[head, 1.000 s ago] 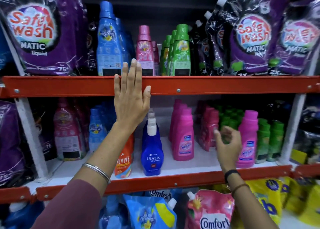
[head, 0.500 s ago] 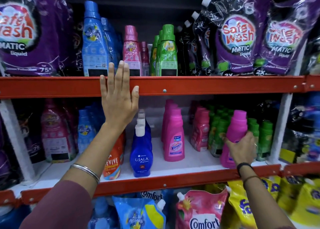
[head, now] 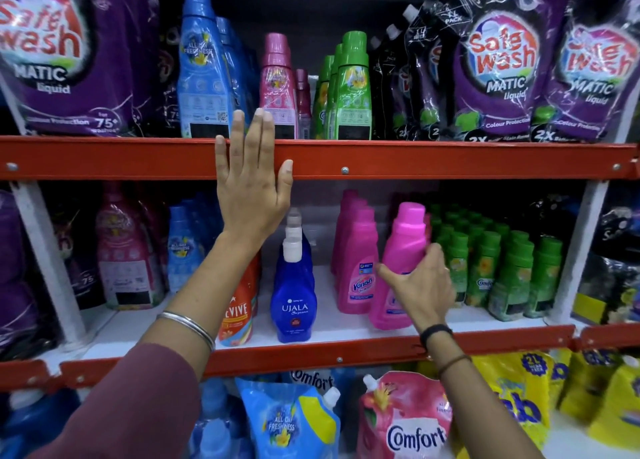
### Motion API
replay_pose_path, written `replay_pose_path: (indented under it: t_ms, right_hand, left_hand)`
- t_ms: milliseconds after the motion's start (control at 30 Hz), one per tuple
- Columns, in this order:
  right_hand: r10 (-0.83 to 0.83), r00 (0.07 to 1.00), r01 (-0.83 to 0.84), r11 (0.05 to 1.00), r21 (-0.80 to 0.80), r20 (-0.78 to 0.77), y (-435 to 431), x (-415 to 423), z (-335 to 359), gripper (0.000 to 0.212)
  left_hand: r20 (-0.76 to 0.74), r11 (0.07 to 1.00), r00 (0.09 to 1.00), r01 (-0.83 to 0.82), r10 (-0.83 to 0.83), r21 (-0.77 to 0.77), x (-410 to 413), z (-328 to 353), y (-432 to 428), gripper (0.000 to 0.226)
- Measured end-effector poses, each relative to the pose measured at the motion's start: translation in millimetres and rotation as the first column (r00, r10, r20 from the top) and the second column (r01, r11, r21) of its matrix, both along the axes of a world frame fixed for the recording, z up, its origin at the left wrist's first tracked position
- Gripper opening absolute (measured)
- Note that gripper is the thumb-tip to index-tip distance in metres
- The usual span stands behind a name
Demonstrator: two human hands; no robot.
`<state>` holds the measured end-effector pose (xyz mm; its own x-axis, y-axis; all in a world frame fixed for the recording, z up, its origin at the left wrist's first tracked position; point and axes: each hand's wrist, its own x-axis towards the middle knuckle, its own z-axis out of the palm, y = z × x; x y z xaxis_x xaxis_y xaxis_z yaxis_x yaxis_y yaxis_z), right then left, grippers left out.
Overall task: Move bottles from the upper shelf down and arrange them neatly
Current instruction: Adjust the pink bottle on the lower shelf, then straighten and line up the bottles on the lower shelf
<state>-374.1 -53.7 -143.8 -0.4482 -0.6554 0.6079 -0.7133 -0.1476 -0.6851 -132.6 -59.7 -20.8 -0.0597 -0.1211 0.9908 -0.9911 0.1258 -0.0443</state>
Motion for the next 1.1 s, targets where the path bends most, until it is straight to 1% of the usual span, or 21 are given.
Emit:
replay_pose_path:
  t_ms: [233,367,500,600,667,733,767,833,900,933,967,1000,1067,1100]
  right_hand:
    - [0.035,0.998,-0.030,0.996,0.085,-0.053,-9,35,-15,0.076]
    - [0.016,0.999,-0.011,0.993,0.117,-0.039,-12,42,-16,0.079]
    - [-0.009,0.999,0.015,0.989,0.148,-0.041,-13,47,-13,0.084]
    - [0.002,0.999,0.007,0.987,0.158,-0.054,-10,48,-12,0.086]
    - [0.016,0.998,-0.008,0.988,0.155,-0.054,-6,47,-15,0.089]
    - [0.037,0.998,-0.030,0.988,0.149,-0.043,-2,43,-19,0.095]
    - [0.060,0.998,-0.058,0.990,0.131,-0.010,1,41,-20,0.097]
    - [0.182,0.971,-0.192,0.980,0.057,0.153,7,36,-23,0.094]
    - [0.323,0.882,-0.327,0.944,-0.048,0.343,12,28,-26,0.088]
    - [0.361,0.840,-0.361,0.929,-0.082,0.406,15,24,-27,0.084]
    - [0.389,0.805,-0.387,0.916,-0.100,0.449,18,20,-28,0.078]
    - [0.408,0.776,-0.412,0.905,-0.103,0.481,21,16,-29,0.067]
    - [0.426,0.750,-0.441,0.892,-0.099,0.505,27,9,-31,0.040]
    - [0.439,0.743,-0.455,0.885,-0.099,0.505,27,6,-32,0.034]
  left_hand:
    - [0.015,0.999,1.000,0.011,-0.010,-0.033,1,0,-2,0.057]
    - [0.018,0.999,1.000,0.010,-0.010,-0.043,1,0,-3,0.057]
    - [0.020,1.000,1.000,0.013,-0.012,-0.024,1,-1,-3,0.056]
    - [0.009,1.000,1.000,0.013,-0.013,-0.003,0,0,-1,0.056]
    - [-0.019,0.998,0.998,0.061,-0.060,0.029,-3,-2,4,0.057]
    - [-0.046,0.977,0.979,0.201,-0.198,0.078,-12,-9,15,0.058]
    - [-0.057,0.952,0.957,0.289,-0.285,0.100,-20,-15,21,0.058]
    - [-0.085,0.886,0.896,0.444,-0.436,0.132,-37,-32,35,0.057]
    - [-0.139,0.817,0.830,0.556,-0.540,0.154,-56,-53,45,0.056]
    - [-0.179,0.781,0.797,0.602,-0.576,0.168,-65,-64,47,0.055]
    - [-0.224,0.745,0.766,0.641,-0.603,0.186,-73,-76,49,0.055]
    - [-0.268,0.711,0.738,0.672,-0.619,0.208,-80,-87,49,0.055]
    - [-0.338,0.658,0.705,0.707,-0.624,0.260,-92,-109,48,0.055]
    - [-0.365,0.637,0.697,0.715,-0.617,0.289,-97,-120,47,0.055]
